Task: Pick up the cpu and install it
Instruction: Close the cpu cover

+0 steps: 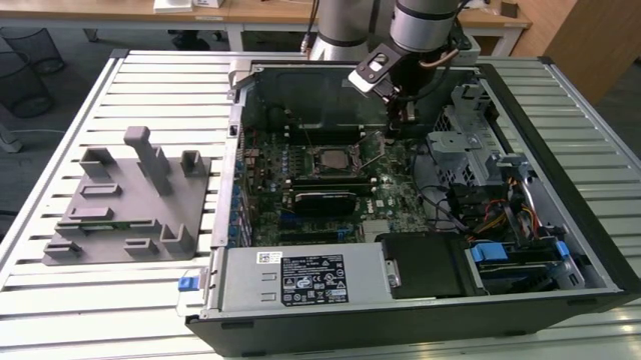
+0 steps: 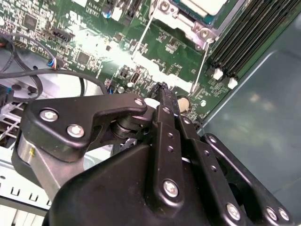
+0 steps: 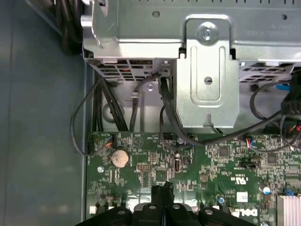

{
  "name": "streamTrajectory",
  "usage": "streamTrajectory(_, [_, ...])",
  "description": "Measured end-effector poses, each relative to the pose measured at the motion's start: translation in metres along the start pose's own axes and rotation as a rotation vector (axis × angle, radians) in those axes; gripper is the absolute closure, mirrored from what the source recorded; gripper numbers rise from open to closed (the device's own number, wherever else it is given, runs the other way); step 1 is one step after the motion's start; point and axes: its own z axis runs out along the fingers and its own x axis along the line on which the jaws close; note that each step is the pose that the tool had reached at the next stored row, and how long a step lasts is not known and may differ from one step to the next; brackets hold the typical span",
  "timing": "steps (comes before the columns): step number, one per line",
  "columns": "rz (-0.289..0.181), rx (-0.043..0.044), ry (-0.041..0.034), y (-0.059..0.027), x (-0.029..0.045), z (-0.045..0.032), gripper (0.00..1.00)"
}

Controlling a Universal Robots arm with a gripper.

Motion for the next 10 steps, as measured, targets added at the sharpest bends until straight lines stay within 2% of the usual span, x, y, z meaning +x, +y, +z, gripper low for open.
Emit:
streamTrajectory(6, [-0.001,0.0001,0.0000,0.0052,0.0015,0.0040,0.89])
streamTrajectory(10, [0.000,0.0001,0.0000,0.0054,0.0016,0.0105,0.89])
